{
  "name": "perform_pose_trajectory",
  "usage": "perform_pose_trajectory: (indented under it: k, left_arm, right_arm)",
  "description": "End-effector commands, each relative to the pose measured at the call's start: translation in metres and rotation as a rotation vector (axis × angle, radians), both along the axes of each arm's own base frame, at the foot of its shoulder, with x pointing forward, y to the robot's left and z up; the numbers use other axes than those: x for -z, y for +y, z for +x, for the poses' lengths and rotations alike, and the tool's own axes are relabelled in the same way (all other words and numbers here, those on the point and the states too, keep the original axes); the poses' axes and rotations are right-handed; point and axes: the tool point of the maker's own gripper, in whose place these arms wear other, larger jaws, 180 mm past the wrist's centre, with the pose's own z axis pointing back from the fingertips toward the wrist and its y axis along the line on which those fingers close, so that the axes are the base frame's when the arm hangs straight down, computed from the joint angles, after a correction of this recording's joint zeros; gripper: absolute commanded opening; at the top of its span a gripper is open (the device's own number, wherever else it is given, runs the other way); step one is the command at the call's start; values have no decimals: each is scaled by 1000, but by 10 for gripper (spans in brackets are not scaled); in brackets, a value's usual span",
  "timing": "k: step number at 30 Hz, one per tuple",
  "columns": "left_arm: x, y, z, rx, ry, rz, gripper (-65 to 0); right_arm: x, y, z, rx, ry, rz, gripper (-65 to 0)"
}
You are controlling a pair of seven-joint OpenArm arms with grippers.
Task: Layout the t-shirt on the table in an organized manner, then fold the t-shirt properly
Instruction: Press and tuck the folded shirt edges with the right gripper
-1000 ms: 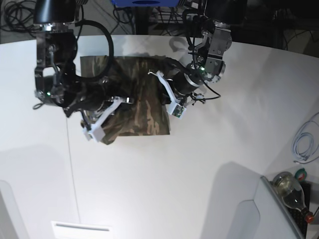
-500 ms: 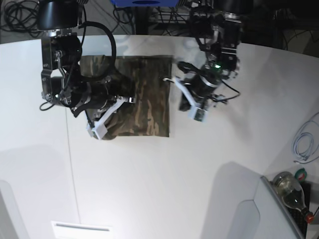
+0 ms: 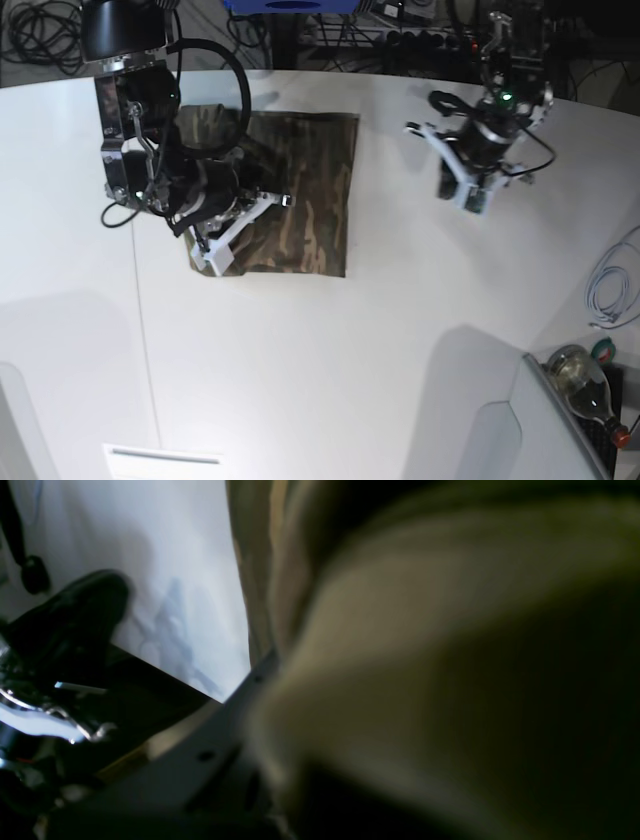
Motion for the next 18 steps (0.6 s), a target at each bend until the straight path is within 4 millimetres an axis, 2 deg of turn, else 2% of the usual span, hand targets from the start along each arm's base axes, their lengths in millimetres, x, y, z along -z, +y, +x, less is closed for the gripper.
perform_pose_trajectory:
  k: [1,5,9,12,16,18]
  left_arm:
    - [-9,10,1,-16,-29,7,-650]
    - [-6,39,-7,-88,-14,36,-650]
    - [7,39,-13,-98,20,25,-650]
    - [11,38,-14,-105,29,17,-650]
    - [16,26,-2,-130,19,-30,-650]
    - [27,6,6,-117,36,-74,-650]
  right_arm:
    - [-11,4,12,21,-39,14,-648]
    - [-10,12,11,17,-33,7,-648]
    - [-10,22,7,-12,-31,6,-644]
    - [-11,26,5,7,-13,5,-540]
    - [-16,27,8,28,-18,13,-374]
    - [-21,36,5,0,-30,17,-332]
